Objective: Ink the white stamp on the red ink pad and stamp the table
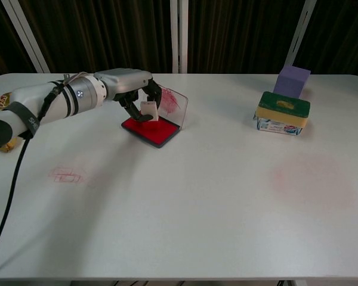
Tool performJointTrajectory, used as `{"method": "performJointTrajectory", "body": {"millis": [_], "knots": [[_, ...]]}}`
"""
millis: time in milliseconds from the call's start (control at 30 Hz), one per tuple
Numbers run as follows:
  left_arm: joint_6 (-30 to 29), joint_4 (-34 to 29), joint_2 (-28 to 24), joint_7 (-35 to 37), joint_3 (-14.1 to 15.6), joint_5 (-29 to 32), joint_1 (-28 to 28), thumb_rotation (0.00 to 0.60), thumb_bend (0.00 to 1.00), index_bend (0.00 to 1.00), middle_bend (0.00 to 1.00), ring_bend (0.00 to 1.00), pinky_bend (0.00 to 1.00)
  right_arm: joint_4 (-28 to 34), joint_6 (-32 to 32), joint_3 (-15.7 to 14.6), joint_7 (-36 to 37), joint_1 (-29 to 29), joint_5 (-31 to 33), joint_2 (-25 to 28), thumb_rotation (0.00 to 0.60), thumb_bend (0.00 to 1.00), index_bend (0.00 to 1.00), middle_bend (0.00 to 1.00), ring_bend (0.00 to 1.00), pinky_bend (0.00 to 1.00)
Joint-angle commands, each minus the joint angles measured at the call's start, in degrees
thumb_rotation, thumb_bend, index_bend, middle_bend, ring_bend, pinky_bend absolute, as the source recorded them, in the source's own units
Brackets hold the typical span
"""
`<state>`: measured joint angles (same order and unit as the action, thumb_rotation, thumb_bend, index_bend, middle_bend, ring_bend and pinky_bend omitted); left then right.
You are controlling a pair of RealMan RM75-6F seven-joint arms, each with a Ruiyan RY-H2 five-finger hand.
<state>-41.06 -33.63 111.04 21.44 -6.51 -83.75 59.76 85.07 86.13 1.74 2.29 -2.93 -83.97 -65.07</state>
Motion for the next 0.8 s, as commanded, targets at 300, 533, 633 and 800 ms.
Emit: {"method": "performJointTrajectory", "body": {"millis": [300, 533, 633, 800], "knots": [[-7.09, -32.88, -23.72, -12.55, 2.73, 2.47, -9.66, 0.6, 0.43, 0.62, 0.62, 1.0, 1.0, -1.27, -0.85, 0.06, 1.5, 0.7, -0.42, -0.49, 0.6, 0.34, 0.0, 0.0, 0.0, 0.0], [-13.35, -42.72, -27.94, -20.81, 9.18, 3.47, -19.03, 0.6, 0.43, 0.63, 0.63, 1.0, 1.0, -1.64, -1.37, 0.05, 1.81, 1.13, -0.57, -0.74, 0.6, 0.34, 0.0, 0.0, 0.0, 0.0], [-16.81, -41.94, -26.87, -21.5, 11.23, 2.14, -22.55, 0.6, 0.44, 0.63, 0.63, 1.0, 1.0, -1.75, -1.36, 0.0, 1.68, 1.05, -0.42, -0.68, 0.6, 0.34, 0.0, 0.0, 0.0, 0.0], [-19.08, -39.36, -25.46, -20.49, 12.54, -0.55, -24.66, 0.6, 0.44, 0.63, 0.63, 1.0, 1.0, -1.53, -1.11, -0.32, 1.48, 0.75, -0.56, -0.7, 0.6, 0.34, 0.0, 0.0, 0.0, 0.0]]}}
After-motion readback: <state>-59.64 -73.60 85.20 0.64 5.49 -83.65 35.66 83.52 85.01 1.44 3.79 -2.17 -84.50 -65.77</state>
